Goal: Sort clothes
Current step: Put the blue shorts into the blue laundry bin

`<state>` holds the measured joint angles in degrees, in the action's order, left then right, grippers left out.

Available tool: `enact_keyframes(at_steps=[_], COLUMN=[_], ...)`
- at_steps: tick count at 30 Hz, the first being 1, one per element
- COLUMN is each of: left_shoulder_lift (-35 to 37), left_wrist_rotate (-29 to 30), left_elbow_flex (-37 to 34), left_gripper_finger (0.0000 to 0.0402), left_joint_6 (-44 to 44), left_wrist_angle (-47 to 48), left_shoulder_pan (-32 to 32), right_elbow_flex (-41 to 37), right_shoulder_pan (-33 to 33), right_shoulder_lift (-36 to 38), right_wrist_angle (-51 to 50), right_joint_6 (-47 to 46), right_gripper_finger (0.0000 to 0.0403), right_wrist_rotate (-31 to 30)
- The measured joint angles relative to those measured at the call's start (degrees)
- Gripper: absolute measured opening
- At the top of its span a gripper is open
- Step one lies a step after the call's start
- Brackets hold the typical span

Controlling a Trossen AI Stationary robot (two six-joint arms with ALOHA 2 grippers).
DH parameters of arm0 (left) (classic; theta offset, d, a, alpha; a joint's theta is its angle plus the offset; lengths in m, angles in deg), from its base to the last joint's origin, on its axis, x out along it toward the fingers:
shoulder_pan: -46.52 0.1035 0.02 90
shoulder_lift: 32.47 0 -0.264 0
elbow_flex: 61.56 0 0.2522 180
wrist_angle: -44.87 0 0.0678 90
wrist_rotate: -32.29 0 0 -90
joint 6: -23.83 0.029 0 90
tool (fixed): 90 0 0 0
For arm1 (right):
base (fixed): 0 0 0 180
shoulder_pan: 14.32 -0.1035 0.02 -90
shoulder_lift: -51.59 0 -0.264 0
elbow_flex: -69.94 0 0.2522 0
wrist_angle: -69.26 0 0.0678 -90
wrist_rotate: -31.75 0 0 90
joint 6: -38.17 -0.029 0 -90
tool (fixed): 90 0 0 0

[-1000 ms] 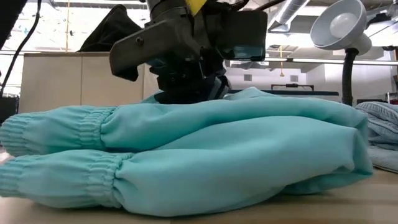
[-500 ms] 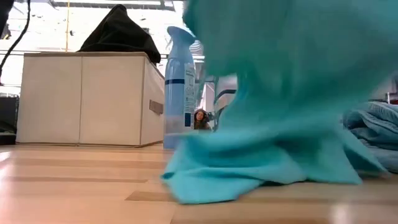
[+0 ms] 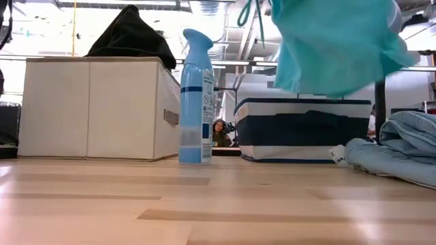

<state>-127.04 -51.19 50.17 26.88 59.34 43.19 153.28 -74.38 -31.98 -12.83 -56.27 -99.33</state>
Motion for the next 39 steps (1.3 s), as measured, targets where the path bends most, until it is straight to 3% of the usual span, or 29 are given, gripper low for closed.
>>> enact_keyframes(at_steps=[9, 17, 23, 27, 33, 36, 39], left_shoulder_lift=[-1.7, -5.2, -8.0, -9.5, -12.2, -13.6, -14.3], left_wrist_rotate=[1.8, -10.3, -15.9, -22.8, -22.6, -22.3, -22.2], left_elbow_flex=[7.5, 7.8, 7.7, 7.7, 7.7, 7.7, 7.7], left_gripper_finger=[0.0012, 0.0012, 0.0012, 0.0012, 0.0012, 0.0038, 0.0097], left_joint_6=[-4.3, -9.7, -12.7, -13.5, -12.0, -13.5, -13.8], left_wrist_angle=[7.6, 1.6, 0.2, 0.2, 2.1, 2.6, 4.2], left_shoulder_pan=[11.9, 20.9, 23.2, 24.4, 25.2, 26.2, 26.6], right_elbow_flex=[0.0, 0.0, 0.0, 0.0, 0.0, 0.0, 0.0], right_shoulder_pan=[1.9, 4.5, 6.6, 7.8, 9.7, 10.1, 10.5], right_shoulder_lift=[0.0, 0.0, 0.0, 0.0, 0.0, 0.0, 0.0], right_wrist_angle=[1.7, 2.7, 3.0, 2.9, 3.1, 3.4, 3.7], right_joint_6=[0.0, 0.0, 0.0, 0.0, 0.3, 0.3, 0.4], right_gripper_finger=[0.0159, 0.0159, 0.0159, 0.0159, 0.0159, 0.0159, 0.0159], right_wrist_rotate=[0.0, -1.0, -1.1, -1.0, -1.0, -1.0, -1.0])
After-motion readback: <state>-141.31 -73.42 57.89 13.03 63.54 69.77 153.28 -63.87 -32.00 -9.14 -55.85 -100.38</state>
